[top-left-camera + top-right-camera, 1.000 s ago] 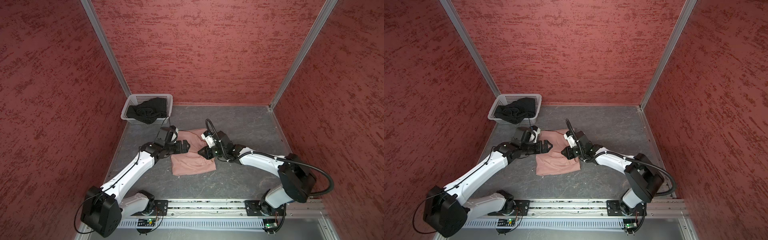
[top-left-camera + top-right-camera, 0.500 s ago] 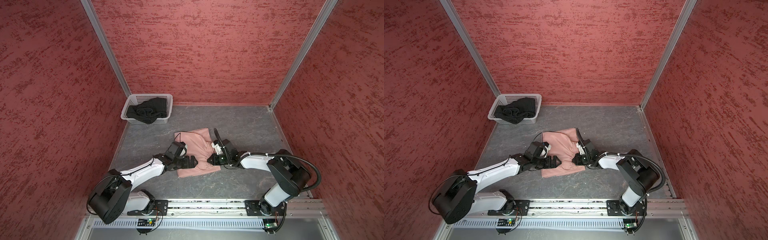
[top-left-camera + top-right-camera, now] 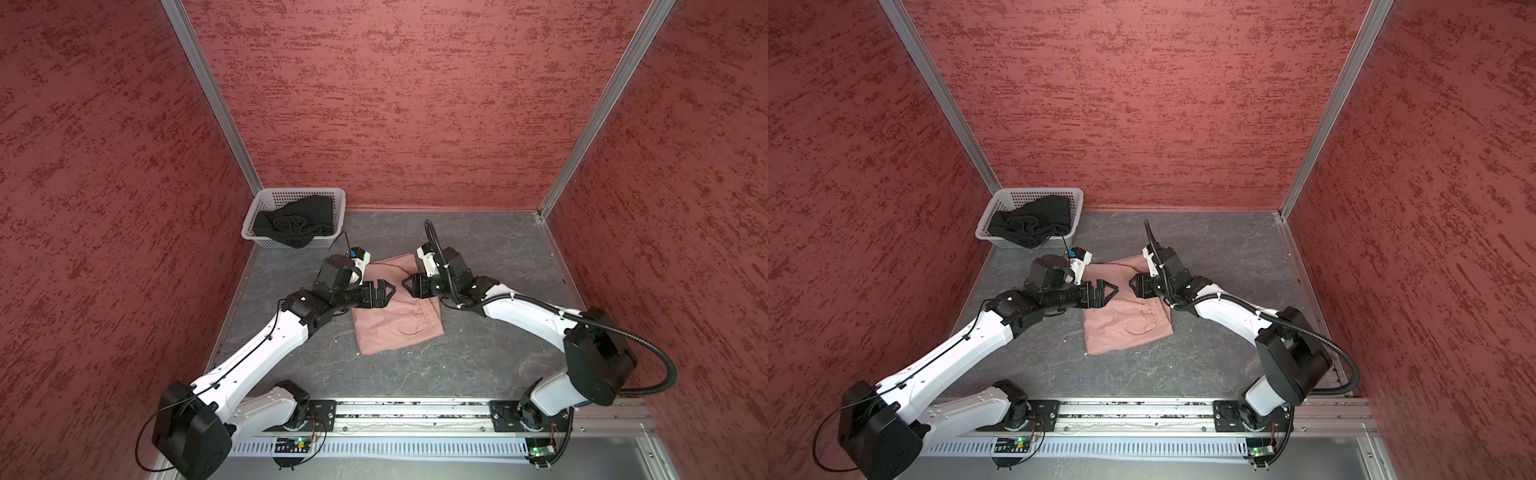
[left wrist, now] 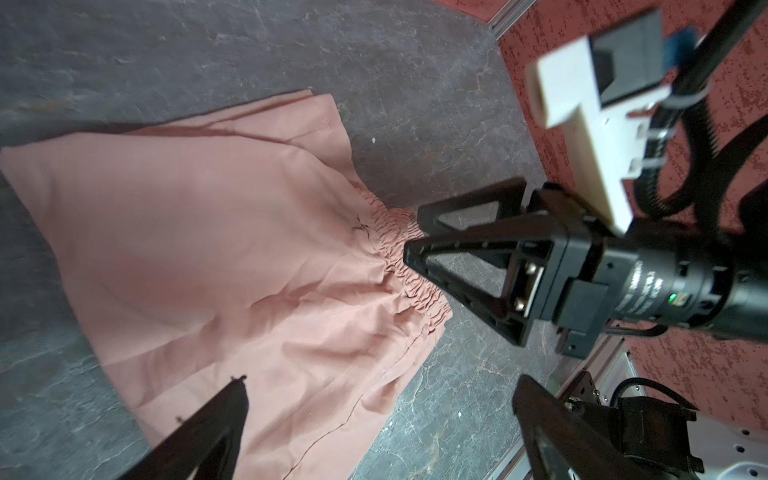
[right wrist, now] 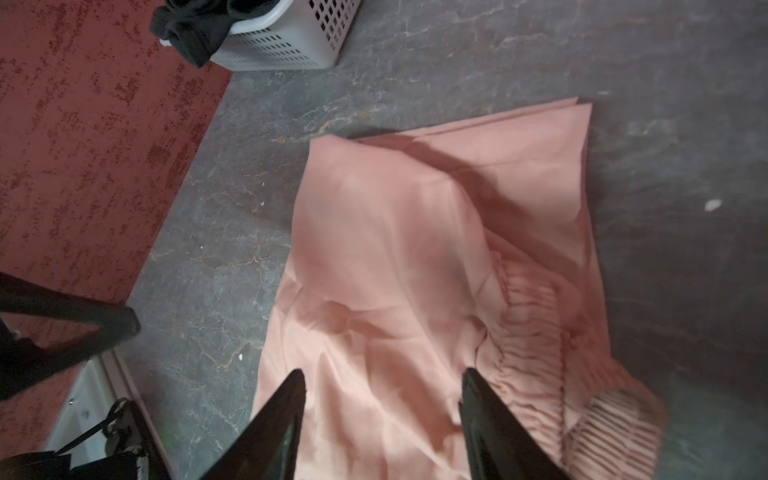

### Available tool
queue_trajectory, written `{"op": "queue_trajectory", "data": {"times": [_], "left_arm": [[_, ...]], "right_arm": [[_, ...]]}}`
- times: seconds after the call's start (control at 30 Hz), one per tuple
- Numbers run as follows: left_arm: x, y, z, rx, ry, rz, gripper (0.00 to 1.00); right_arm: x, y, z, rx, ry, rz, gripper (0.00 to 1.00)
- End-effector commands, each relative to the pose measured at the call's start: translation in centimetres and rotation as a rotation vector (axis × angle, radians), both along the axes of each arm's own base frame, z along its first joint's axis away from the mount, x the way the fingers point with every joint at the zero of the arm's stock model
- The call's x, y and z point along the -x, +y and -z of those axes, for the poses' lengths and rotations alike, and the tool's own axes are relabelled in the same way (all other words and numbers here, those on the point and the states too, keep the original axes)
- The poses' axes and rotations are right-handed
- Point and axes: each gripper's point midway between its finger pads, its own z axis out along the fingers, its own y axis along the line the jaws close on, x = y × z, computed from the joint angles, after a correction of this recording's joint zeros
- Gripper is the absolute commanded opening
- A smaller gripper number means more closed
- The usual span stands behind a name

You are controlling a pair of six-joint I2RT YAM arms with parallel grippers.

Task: Fold and stack the shorts

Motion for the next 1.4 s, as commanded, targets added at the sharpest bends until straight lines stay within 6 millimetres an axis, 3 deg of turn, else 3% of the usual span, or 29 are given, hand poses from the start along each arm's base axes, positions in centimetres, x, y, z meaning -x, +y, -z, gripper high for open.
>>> {"op": "queue_trajectory", "data": {"times": [0.0, 0.1, 0.3, 0.43, 0.5, 0.6, 0.67, 0.77, 0.93, 1.03, 1.17, 1.2, 1.27, 1.37], "left_arm": [[1.5, -0.6, 4.4, -0.018, 0.114, 0.026, 0.99], [2.2, -1.5, 6.4, -0.007, 0.139, 0.033, 0.99], [3.4, -2.4, 10.1, -0.054, 0.203, 0.056, 0.99], [4.3, -2.6, 11.5, -0.105, 0.23, 0.077, 0.99], [4.6, -2.4, 12.0, -0.122, 0.243, 0.072, 0.99], [4.8, -1.9, 12.8, -0.142, 0.253, 0.056, 0.99], [5.0, -1.6, 13.4, -0.152, 0.264, 0.049, 0.99], [5.3, -1.5, 14.2, -0.163, 0.285, 0.047, 0.99], [5.7, -1.5, 15.1, -0.174, 0.31, 0.053, 0.99], [5.9, -1.6, 15.8, -0.189, 0.327, 0.061, 0.99], [6.3, -1.8, 16.4, -0.202, 0.345, 0.075, 0.99], [6.3, -1.8, 16.5, -0.201, 0.345, 0.077, 0.99], [6.4, -2.1, 16.4, -0.2, 0.346, 0.086, 0.99], [6.5, -2.3, 15.9, -0.196, 0.336, 0.092, 0.99]], "right_arm": [[-2.2, -2.8, 2.1, 0.138, 0.03, 0.042, 0.63], [-2.4, -3.1, 3.9, 0.196, 0.079, -0.003, 0.63], [-3.4, -0.7, 5.1, 0.187, 0.058, -0.124, 0.66], [-4.5, -0.3, 6.6, 0.23, 0.047, -0.153, 0.56], [-4.5, 0.2, 7.5, 0.22, 0.065, -0.177, 0.51], [-4.6, 0.8, 7.9, 0.19, 0.072, -0.188, 0.3], [-5.0, 0.8, 7.2, 0.178, 0.049, -0.165, 0.12], [-5.7, 0.4, 5.6, 0.183, -0.005, -0.131, 0.0], [-5.7, -0.2, 1.9, 0.162, -0.106, -0.106, 0.0], [-5.3, -0.6, 0.8, 0.156, -0.126, -0.094, 0.0], [-5.9, -1.9, 2.2, 0.215, -0.078, -0.025, 0.02], [-6.0, -2.3, 3.1, 0.238, -0.053, -0.011, 0.12], [-6.3, -3.1, 5.0, 0.283, 0.006, 0.022, 0.22], [-6.2, -3.7, 6.1, 0.293, 0.06, 0.041, 0.43]]}}
